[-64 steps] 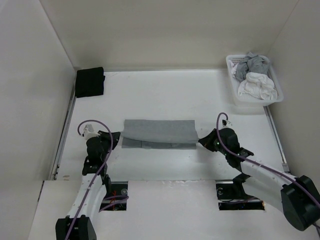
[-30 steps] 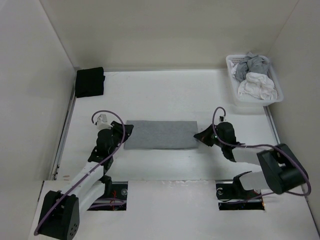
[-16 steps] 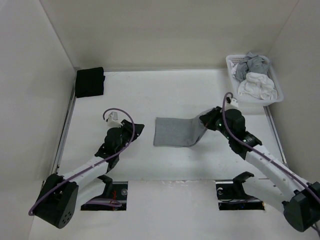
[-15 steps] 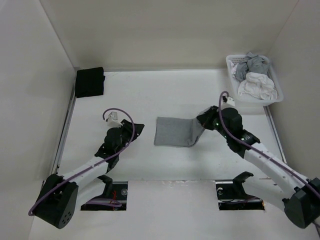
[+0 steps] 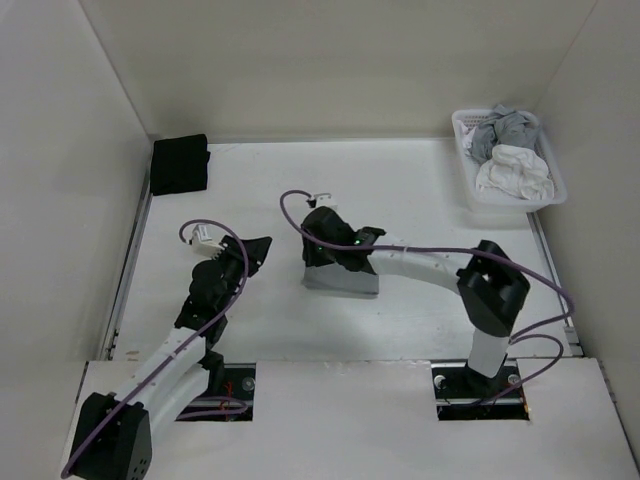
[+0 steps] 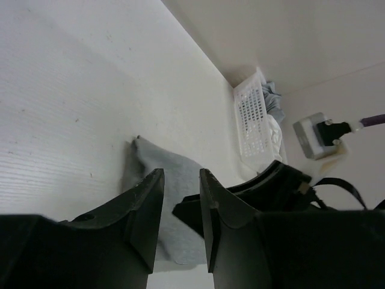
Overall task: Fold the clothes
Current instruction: Fold the tank top
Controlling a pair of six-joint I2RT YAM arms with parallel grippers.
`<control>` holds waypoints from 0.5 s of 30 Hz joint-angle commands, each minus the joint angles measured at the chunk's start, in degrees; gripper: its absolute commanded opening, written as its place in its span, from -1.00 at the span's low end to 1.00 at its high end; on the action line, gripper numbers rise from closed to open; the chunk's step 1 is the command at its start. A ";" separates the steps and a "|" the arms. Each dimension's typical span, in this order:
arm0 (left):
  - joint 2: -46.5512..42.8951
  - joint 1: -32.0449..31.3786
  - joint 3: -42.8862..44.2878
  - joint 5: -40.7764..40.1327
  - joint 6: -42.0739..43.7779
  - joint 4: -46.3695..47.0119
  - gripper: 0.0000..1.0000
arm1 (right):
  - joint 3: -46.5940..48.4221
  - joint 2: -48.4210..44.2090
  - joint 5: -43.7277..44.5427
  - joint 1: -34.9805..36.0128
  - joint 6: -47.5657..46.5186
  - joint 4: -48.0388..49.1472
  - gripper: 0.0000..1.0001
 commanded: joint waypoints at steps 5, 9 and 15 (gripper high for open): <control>0.76 1.09 0.79 2.84 -0.13 0.82 -0.43 | 1.64 -4.87 2.32 3.63 0.32 0.80 -0.09; 6.12 -2.95 2.02 1.35 0.05 4.32 -0.44 | -10.75 -14.63 0.92 -0.31 2.51 8.70 -0.58; 14.91 -8.85 3.78 -0.32 2.15 7.33 -0.49 | -33.42 -32.81 0.82 -3.74 3.84 24.43 -0.94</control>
